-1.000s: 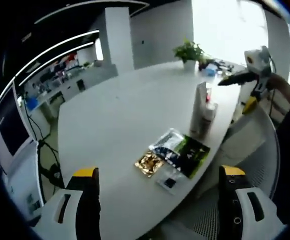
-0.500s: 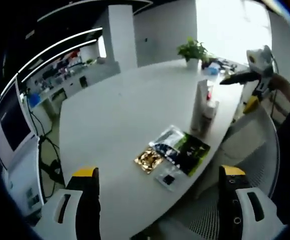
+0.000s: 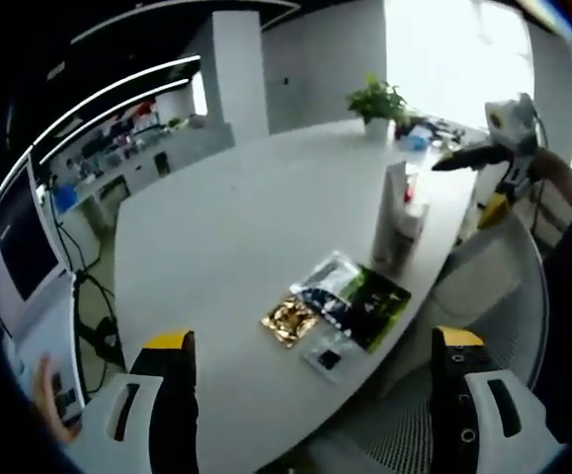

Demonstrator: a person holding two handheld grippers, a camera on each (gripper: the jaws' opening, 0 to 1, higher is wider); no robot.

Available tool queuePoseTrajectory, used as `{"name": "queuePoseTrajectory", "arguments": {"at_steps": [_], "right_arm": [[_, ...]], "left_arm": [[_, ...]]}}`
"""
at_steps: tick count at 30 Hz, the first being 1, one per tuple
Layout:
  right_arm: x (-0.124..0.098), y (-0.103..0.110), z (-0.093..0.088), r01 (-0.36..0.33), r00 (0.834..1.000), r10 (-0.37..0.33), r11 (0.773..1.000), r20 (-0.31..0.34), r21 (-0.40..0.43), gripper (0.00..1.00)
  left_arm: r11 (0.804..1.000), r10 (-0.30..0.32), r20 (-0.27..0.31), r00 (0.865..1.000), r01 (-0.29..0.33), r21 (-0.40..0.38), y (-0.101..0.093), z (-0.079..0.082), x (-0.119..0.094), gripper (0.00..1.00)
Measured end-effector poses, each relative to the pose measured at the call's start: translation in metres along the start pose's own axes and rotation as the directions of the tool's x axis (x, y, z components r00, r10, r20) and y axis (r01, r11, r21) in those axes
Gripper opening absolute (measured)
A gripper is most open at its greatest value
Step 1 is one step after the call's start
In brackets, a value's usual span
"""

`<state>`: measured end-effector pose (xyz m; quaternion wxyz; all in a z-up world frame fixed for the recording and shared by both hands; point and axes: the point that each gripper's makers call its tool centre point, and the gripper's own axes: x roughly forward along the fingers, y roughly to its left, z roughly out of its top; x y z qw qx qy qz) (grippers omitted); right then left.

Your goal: Arrange the skincare products in the storage area until every visible bottle or jar stands upright without overlapping.

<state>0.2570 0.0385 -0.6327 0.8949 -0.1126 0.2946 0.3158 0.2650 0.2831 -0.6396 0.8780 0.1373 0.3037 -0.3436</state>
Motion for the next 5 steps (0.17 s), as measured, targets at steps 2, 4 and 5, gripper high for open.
{"name": "queuePoseTrajectory", "arguments": {"at_steps": [2, 4, 5], "right_arm": [[0.0004, 0.0005, -0.0002, -0.002, 1.0, 0.002, 1.0, -0.002, -0.001, 1.0], [0.0008, 0.0012, -0.0003, -0.005, 1.0, 0.005, 1.0, -0.003, -0.002, 1.0], [0.001, 0.0014, -0.0005, -0.006, 1.0, 0.006, 1.0, -0.003, -0.002, 1.0]], "left_arm": [[1.0, -0.001, -0.004, 1.0, 0.001, -0.002, -0.0008, -0.0016, 0.0002, 0.97], [1.0, -0.001, 0.001, 1.0, 0.001, -0.008, -0.0009, -0.0017, -0.0001, 0.97], [1.0, -0.002, 0.003, 1.0, 0.002, -0.011, -0.0009, -0.0017, -0.0003, 0.97]]}}
